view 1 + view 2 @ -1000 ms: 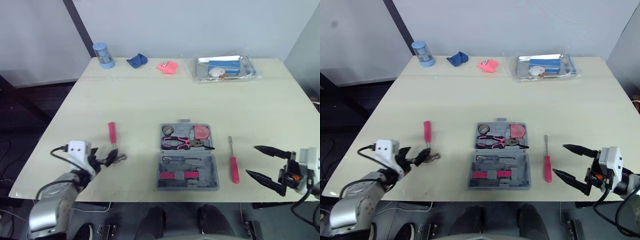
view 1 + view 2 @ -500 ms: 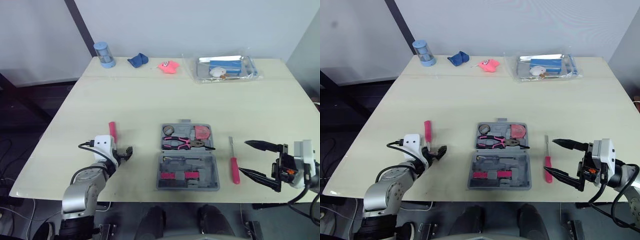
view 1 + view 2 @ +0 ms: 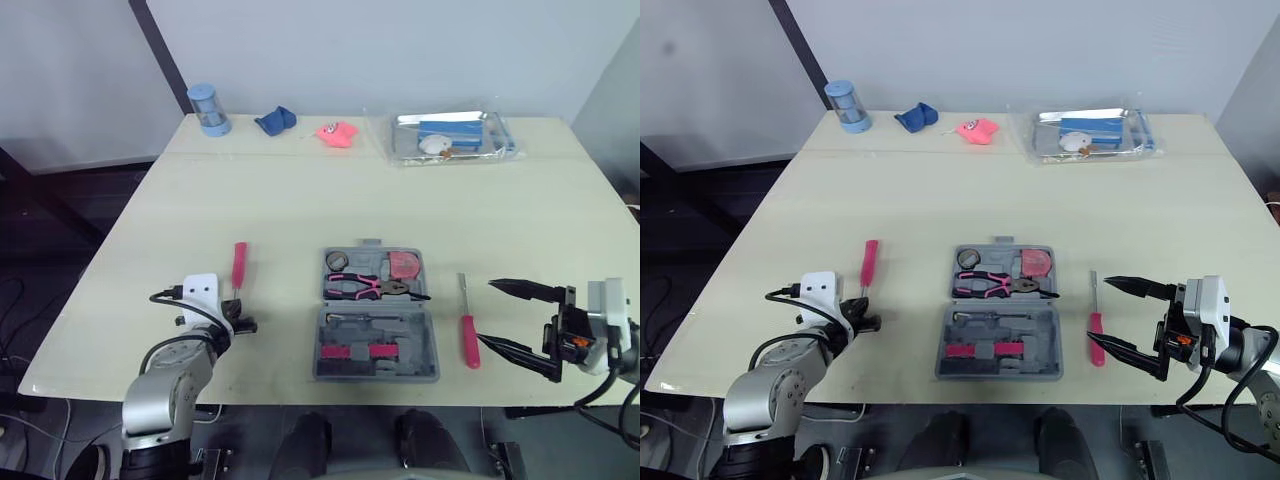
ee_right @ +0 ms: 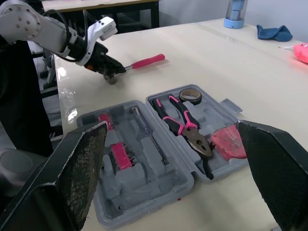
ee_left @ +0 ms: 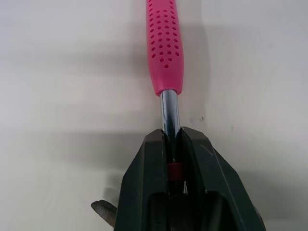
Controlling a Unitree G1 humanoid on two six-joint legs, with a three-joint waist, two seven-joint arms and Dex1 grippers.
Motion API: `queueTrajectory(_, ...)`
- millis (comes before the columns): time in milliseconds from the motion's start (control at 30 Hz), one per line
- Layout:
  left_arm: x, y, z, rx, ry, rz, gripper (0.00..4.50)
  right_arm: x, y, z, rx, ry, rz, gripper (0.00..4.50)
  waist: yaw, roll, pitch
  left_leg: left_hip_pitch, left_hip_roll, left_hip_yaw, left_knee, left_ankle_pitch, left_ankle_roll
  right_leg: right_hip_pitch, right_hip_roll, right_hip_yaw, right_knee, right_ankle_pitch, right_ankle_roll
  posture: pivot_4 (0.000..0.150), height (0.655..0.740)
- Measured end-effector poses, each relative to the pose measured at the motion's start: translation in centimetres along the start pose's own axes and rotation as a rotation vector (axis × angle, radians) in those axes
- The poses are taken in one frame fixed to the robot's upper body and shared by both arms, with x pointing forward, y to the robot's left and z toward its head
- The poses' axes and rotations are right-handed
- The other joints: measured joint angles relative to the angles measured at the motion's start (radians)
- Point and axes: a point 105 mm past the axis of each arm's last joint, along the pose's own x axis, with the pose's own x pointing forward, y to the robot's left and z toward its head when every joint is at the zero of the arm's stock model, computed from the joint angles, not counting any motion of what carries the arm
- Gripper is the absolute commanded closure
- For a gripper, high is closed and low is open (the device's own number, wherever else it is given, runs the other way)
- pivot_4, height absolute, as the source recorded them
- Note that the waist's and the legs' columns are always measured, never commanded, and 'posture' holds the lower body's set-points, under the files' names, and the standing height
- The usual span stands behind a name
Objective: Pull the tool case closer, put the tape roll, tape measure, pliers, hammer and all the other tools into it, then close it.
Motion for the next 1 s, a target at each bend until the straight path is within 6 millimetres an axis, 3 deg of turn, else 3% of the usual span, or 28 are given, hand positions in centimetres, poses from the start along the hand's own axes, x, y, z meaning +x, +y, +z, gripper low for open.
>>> queueTrajectory(467,-3.1,-3.3,-2.3,-0.062,0.079,-0.077,4.46,0.0,0.1,-0.1,0.004,0.002,0.001,0.0,0.001,0.0,0.0,-0.001,0.0,0.0,0.0,0.0,0.0,0.0,0.0,0.0,0.0,0.0,0.0,0.15,0.74)
queueTrajectory(800,-3.3,-3.5,-2.4,-0.061,0.086,-0.093,4.46,0.0,0.2,-0.3,0.013,0.002,0.012,0.0,0.002,-0.001,0.0,-0.001,0.0,0.0,0.0,0.0,0.0,0.0,0.0,0.0,0.0,0.0,0.0,0.15,0.74)
queueTrajectory(1000,-3.8,-3.2,-2.7,-0.047,0.094,-0.114,1.95,0.0,0.2,-0.4,0.014,0.002,0.015,0.0,0.001,-0.001,0.0,-0.001,0.0,0.0,0.0,0.0,0.0,0.0,0.0,0.0,0.0,0.0,0.0,0.15,0.74)
